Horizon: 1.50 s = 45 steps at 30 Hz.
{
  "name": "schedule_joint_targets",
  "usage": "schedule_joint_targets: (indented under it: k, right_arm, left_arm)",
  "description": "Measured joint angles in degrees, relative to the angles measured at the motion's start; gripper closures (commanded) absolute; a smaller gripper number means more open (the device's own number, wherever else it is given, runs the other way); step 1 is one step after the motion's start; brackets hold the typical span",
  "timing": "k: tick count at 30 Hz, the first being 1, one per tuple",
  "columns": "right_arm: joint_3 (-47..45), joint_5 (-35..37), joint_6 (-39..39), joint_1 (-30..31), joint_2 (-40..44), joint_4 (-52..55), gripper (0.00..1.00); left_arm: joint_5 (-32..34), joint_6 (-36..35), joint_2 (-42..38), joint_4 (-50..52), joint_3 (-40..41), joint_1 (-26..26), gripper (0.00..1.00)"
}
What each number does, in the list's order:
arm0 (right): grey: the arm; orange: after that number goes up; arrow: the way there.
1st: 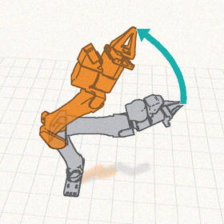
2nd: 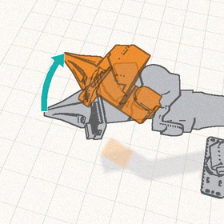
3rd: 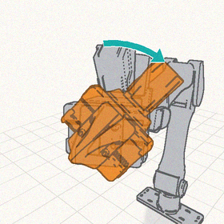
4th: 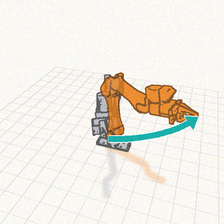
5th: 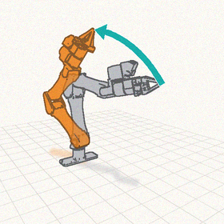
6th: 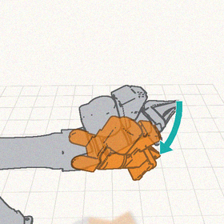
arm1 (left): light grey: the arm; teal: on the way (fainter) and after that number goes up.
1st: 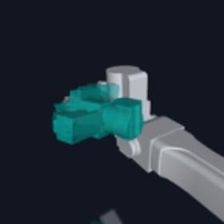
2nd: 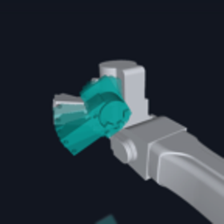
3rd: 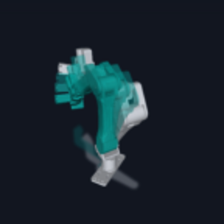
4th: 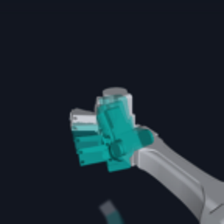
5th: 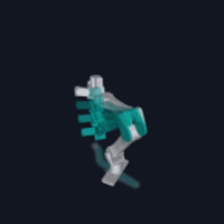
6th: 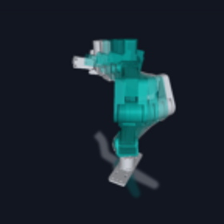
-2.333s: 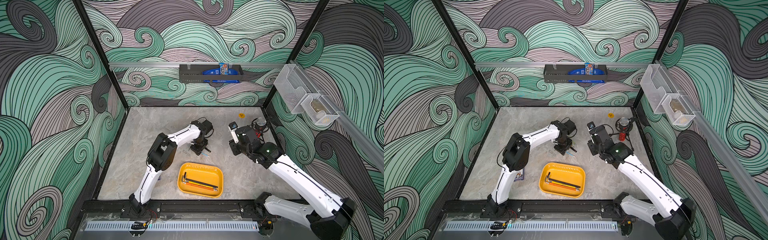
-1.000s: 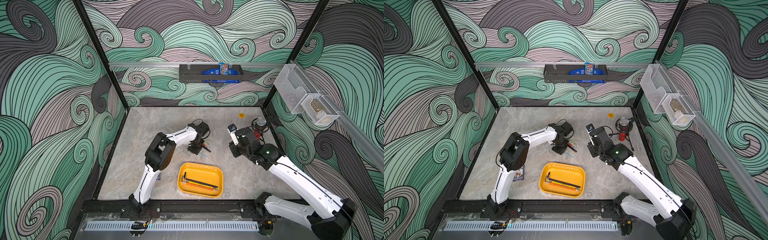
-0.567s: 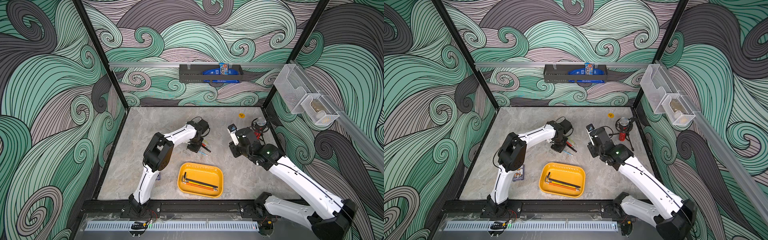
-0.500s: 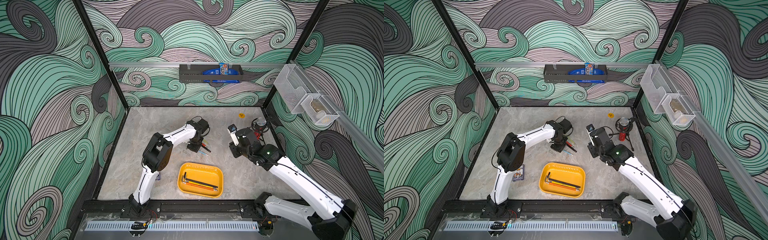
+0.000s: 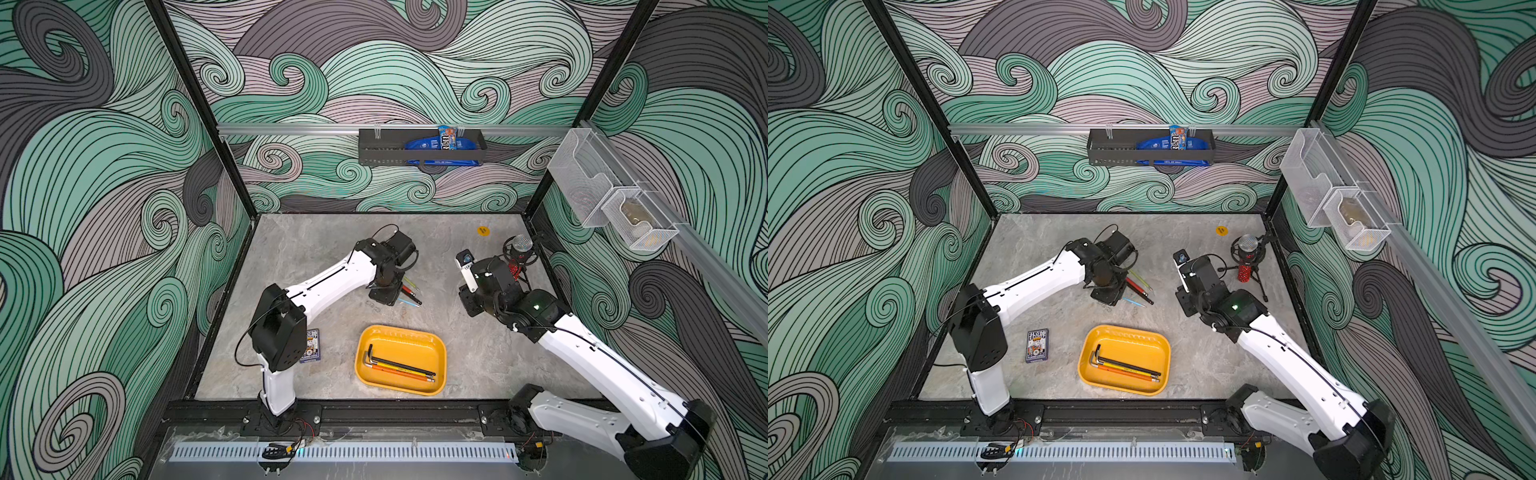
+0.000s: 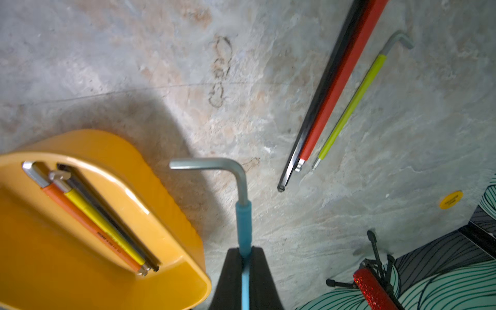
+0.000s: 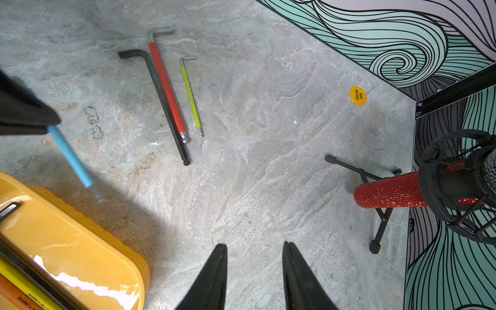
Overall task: Put the hex key on the desktop into the storage box
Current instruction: Place the Allen key in the storage box.
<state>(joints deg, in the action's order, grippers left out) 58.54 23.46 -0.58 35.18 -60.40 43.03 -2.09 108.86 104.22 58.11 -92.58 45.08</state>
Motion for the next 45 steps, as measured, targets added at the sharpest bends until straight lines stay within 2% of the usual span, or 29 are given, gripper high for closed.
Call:
schedule_joint_targets:
  k: [10,14,18,35,36,38,41,45]
  right_arm:
    - [0.7,0.0,-0.2,0.0,0.0,0.0,0.63]
    - [0.7,-0.1,-0.3,0.0,0.2,0.0,0.63]
    - [0.7,-0.1,-0.3,0.0,0.5,0.0,0.63]
    - [0.7,-1.2,-0.7,0.0,1.2,0.1,0.62]
    - [0.7,-1.4,-0.7,0.0,1.2,0.1,0.61]
    - [0.7,-2.0,-0.7,0.0,1.2,0.1,0.59]
    - [0.7,-3.6,-0.6,0.0,1.2,0.1,0.55]
    - [0.7,-6.1,-0.5,0.0,1.2,0.2,0.51]
  left_arm:
    - [-1.2,8.6,-11.8,-0.8,15.1,12.6,1.0]
    - [-2.2,9.8,-13.4,-4.3,21.5,15.3,1.0]
    - [-2.4,10.3,-12.3,-9.1,25.8,15.5,1.0]
    - [1.1,10.4,-1.9,-19.7,25.7,14.6,0.99]
    - [1.2,10.4,-1.9,-20.0,25.7,14.6,0.95]
    - [1.3,10.4,-1.9,-20.7,25.7,14.6,0.77]
    - [1.7,10.4,-1.7,-21.3,25.6,14.6,0.63]
    - [1.7,10.6,-1.3,-21.7,24.8,14.6,0.53]
